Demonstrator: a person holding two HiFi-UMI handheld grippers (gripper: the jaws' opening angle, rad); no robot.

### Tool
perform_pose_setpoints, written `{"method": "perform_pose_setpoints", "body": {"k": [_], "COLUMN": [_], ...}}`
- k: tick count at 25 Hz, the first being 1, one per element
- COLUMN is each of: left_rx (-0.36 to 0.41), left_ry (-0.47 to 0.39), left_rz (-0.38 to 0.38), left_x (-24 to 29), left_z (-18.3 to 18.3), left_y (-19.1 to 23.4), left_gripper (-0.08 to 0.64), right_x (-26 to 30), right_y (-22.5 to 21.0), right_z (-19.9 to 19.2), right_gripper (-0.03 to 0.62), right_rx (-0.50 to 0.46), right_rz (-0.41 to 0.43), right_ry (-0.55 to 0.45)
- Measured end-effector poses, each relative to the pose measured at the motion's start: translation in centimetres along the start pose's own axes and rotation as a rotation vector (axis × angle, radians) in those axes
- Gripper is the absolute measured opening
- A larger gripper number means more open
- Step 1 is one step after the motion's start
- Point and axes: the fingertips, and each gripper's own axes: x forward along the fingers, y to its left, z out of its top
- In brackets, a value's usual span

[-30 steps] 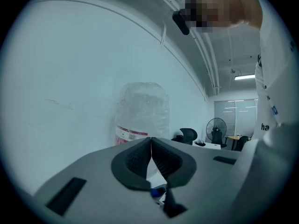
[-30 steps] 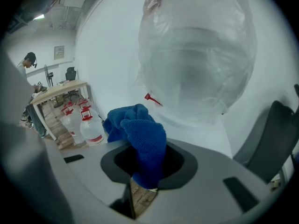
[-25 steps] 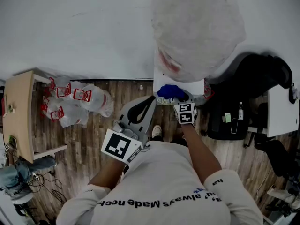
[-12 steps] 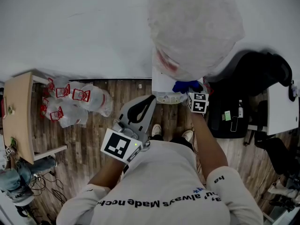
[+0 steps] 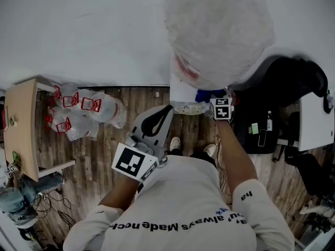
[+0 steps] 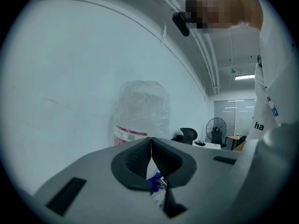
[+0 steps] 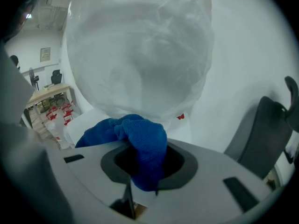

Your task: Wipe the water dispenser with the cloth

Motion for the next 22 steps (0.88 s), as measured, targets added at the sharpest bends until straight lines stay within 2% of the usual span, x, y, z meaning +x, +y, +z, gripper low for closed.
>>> {"method": "perform_pose_setpoints", "body": {"k": [8, 22], "left_rx": [-0.003, -0.001], "left_ry": [-0.005, -0.005], "left_rz": [-0.019, -0.014], "left_x": [0.7, 0.5], "left_z": [0.0, 0.0], "left_y": [-0.7, -0.4], "left_gripper": [0.02, 0.02], "right_x": [-0.8, -2.2], "right_y": [0.9, 2.0], "right_z": [0.1, -0.9], "right_gripper": [0.089, 0.087], "right_rx": [-0.059, -0.093], "right_rz": [0.018, 0.032], "right_ry": [0.006, -0.009]}}
